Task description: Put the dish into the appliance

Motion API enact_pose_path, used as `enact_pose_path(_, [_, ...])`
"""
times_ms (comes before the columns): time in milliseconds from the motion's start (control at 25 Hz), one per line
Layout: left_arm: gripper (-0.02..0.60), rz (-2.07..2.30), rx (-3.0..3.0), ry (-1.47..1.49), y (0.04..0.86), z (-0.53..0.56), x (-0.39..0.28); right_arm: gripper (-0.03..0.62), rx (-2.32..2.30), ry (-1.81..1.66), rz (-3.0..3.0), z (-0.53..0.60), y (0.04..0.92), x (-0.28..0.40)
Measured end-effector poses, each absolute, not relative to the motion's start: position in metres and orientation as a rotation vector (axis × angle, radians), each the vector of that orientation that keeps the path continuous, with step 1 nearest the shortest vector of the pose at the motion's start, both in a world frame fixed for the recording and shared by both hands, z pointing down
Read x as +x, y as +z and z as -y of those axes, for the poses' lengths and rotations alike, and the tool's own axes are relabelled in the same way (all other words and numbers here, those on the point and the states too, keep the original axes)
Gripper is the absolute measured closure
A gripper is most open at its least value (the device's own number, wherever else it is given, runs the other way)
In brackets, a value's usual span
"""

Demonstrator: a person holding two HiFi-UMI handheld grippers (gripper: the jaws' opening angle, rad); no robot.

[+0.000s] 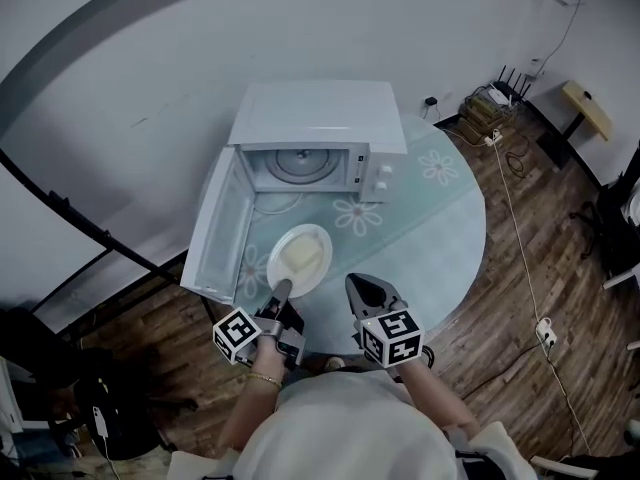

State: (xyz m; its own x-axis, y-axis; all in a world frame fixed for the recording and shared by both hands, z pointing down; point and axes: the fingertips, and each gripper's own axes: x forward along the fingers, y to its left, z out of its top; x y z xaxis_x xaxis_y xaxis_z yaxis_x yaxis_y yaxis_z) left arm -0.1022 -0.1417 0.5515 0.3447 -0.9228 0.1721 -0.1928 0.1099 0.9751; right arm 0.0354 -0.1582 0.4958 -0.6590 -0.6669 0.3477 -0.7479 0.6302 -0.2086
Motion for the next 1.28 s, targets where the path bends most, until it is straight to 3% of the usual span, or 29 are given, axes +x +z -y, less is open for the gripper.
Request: enact_pose_path(1280, [0.532, 1.208, 1.230, -0.830, 0.619, 0.332, -0.125, 0.589, 1.244, 0.541, 2.528, 0.256, 0.517, 0.045])
